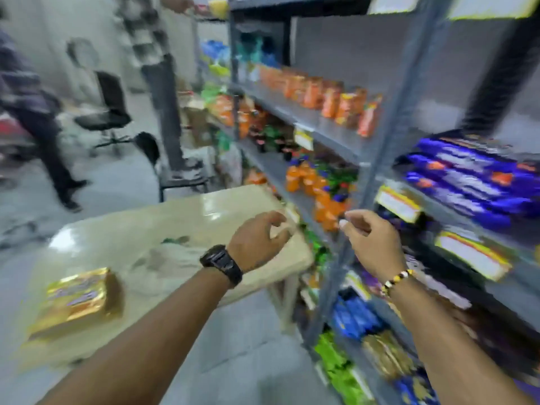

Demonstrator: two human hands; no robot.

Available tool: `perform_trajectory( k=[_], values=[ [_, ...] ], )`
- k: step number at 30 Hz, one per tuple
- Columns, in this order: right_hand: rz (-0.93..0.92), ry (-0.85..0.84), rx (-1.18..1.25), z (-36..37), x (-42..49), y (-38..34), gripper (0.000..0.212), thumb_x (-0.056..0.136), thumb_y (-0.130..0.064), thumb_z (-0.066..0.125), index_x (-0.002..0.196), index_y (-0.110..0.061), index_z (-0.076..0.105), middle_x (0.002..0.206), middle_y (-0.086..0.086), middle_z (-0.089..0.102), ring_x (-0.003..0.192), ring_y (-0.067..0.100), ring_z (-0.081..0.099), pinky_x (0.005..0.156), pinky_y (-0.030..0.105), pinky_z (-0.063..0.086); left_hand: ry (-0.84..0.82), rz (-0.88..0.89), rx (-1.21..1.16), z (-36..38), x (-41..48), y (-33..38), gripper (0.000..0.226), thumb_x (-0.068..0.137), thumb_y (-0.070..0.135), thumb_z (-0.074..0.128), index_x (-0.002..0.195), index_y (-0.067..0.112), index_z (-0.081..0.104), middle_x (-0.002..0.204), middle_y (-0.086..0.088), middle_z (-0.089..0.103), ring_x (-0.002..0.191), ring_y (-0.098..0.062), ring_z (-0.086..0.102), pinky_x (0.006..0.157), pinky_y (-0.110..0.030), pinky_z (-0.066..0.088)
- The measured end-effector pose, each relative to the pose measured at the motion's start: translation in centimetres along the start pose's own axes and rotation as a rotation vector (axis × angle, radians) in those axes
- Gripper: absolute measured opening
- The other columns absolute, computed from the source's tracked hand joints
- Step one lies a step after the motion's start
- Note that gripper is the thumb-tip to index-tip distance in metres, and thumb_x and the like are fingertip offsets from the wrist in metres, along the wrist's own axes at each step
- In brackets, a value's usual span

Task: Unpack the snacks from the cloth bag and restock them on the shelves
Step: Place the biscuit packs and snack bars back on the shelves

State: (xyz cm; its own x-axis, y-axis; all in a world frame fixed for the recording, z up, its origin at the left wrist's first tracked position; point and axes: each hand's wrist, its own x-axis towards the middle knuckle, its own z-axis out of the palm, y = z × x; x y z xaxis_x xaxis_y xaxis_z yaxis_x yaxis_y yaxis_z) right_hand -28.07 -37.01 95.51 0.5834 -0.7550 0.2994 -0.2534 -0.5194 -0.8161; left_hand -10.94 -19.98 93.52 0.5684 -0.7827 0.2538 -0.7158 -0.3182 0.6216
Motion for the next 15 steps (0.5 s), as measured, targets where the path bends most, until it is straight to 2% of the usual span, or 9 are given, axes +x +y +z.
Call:
perform_trajectory(
  k=[2,4,7,10,13,15],
  values=[
    [0.018,-0.121,0.03,7.4,0.9,-1.5,0.018,0.087,-0.013,0.073,0.105,-0.01,0.071,0.091,0.006,0.071,0.084,0.016,0.063,0.07,0.004,0.044,0.008,-0.146,0.002,-3.5,-1.7,-6.7,0.046,0.094,0.053,0.055,0.126,0.02,0.06,0.123,0.0,0.067,0.107,-0.017,0.063,0.082,-0.026,0.045],
    [0.047,-0.245,0.078,15.0,1.2,-2.9,0.016,0.088,-0.009,0.071,0.104,-0.008,0.07,0.093,0.009,0.071,0.086,0.017,0.064,0.069,0.0,0.044,0.029,-0.268,-0.021,-6.7,-3.5,-13.4,0.048,0.094,0.053,0.055,0.127,0.019,0.06,0.125,0.0,0.067,0.107,-0.017,0.064,0.083,-0.026,0.046],
    [0.095,-0.358,0.111,25.8,1.0,-4.2,0.012,0.087,-0.018,0.073,0.1,-0.018,0.071,0.094,0.002,0.074,0.09,0.017,0.068,0.085,0.025,0.053,0.089,-0.439,-0.056,-10.7,-6.3,-22.7,0.044,0.093,0.051,0.059,0.125,0.02,0.063,0.122,0.002,0.069,0.103,-0.016,0.065,0.084,-0.027,0.05],
    [0.164,-0.51,0.121,37.4,0.2,-5.9,0.012,0.089,-0.021,0.072,0.101,-0.02,0.072,0.094,-0.001,0.073,0.095,0.02,0.07,0.086,0.033,0.055,0.153,-0.632,-0.103,-14.6,-9.4,-33.0,0.039,0.092,0.047,0.063,0.119,0.019,0.064,0.117,-0.001,0.071,0.103,-0.019,0.067,0.087,-0.033,0.054],
    [0.316,-0.678,0.143,47.0,-1.6,-7.2,0.004,0.09,-0.024,0.071,0.094,-0.023,0.07,0.101,0.005,0.073,0.1,0.025,0.069,0.092,0.047,0.056,0.195,-0.839,-0.158,-17.5,-13.4,-41.4,0.04,0.092,0.045,0.063,0.122,0.018,0.062,0.119,-0.004,0.07,0.108,-0.022,0.066,0.09,-0.034,0.053],
    [0.423,-0.795,0.181,52.7,-3.1,-7.5,0.002,0.09,-0.026,0.07,0.089,-0.027,0.069,0.105,0.007,0.072,0.102,0.026,0.068,0.093,0.05,0.057,0.223,-0.954,-0.206,-19.0,-16.1,-46.3,0.043,0.092,0.045,0.065,0.125,0.018,0.061,0.123,-0.005,0.068,0.11,-0.023,0.065,0.089,-0.035,0.053]
  ],
)
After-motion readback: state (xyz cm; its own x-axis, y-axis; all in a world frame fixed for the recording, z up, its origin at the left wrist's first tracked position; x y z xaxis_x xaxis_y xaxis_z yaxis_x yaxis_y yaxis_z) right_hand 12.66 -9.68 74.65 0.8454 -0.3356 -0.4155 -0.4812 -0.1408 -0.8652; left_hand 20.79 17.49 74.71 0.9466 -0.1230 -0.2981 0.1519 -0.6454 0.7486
